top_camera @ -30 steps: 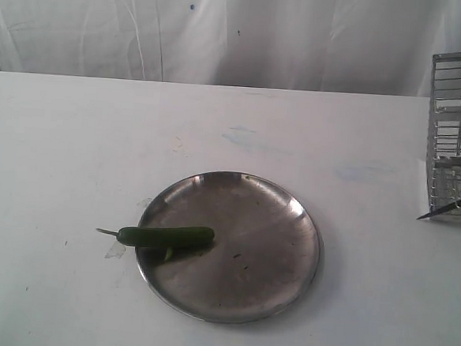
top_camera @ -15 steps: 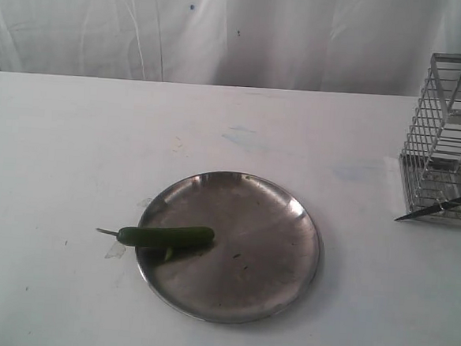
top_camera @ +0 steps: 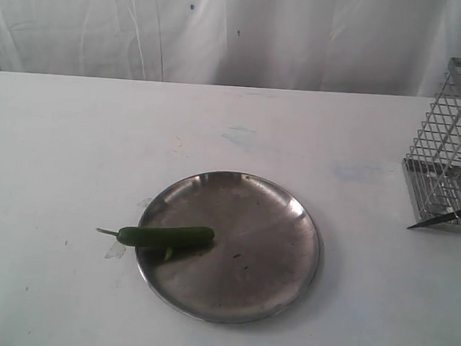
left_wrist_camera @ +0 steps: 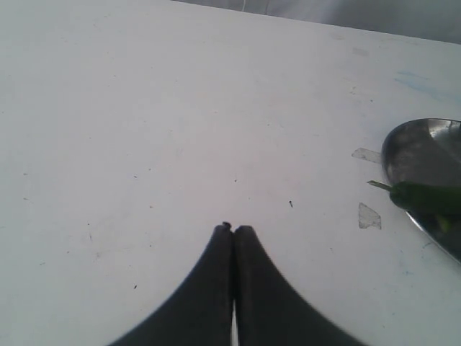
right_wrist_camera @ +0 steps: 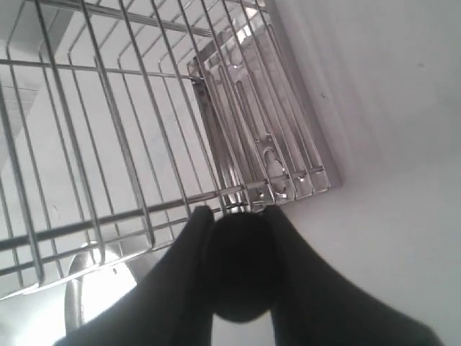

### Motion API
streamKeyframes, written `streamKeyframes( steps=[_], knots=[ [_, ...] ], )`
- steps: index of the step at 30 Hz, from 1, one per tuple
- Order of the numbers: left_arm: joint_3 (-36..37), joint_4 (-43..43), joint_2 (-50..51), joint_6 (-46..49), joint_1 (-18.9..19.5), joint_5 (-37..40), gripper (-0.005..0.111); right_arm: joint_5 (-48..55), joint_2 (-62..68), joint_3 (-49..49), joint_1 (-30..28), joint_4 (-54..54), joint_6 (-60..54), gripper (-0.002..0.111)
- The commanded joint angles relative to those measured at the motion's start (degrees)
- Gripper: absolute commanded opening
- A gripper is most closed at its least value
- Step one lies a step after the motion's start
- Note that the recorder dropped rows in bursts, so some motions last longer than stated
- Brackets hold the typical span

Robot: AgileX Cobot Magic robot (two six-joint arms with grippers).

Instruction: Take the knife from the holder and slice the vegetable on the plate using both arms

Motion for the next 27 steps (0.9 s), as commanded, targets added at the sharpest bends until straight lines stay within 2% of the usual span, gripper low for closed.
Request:
streamKeyframes(
  steps=[1, 3, 6, 12, 17, 20, 22, 27],
  knots=[
    [0.05, 0.08, -0.28, -0.25, -0.44, -0.27, 0.000, 6.59, -0.38, -0.41, -0.40, 9.76, -13.05, 0.000],
    [0.05, 0.08, -0.28, -0.25, -0.44, -0.27, 0.000, 11.10, -0.38, -0.41, -0.40, 12.35, -20.67, 0.000],
    [0.05, 0.08, -0.28, -0.25, -0.44, -0.27, 0.000, 11.10, -0.90, -0.41, -0.40, 11.82, -26.17, 0.000],
    [0.05, 0.08, -0.28, -0.25, -0.44, -0.27, 0.000, 10.99, -1.41, -0.27, -0.40, 10.75, -23.81, 0.000],
    [0.05, 0.08, -0.28, -0.25, -0.44, -0.27, 0.000, 11.10, -1.41, -0.27, -0.40, 10.07, -27.09, 0.000],
    [0.05, 0.08, -0.28, -0.25, -0.44, -0.27, 0.000, 9.31, -1.41, -0.27, -0.40, 1.58, -19.84, 0.000],
    [0.05, 0.08, -0.28, -0.25, -0.44, -0.27, 0.000, 1.68, -1.51, -0.27, -0.40, -2.42, -7.74, 0.000],
    [0.05, 0.08, -0.28, -0.25, -0.44, -0.27, 0.000, -1.40, -1.62, -0.27, -0.29, 1.76, 9.10, 0.000]
  ],
)
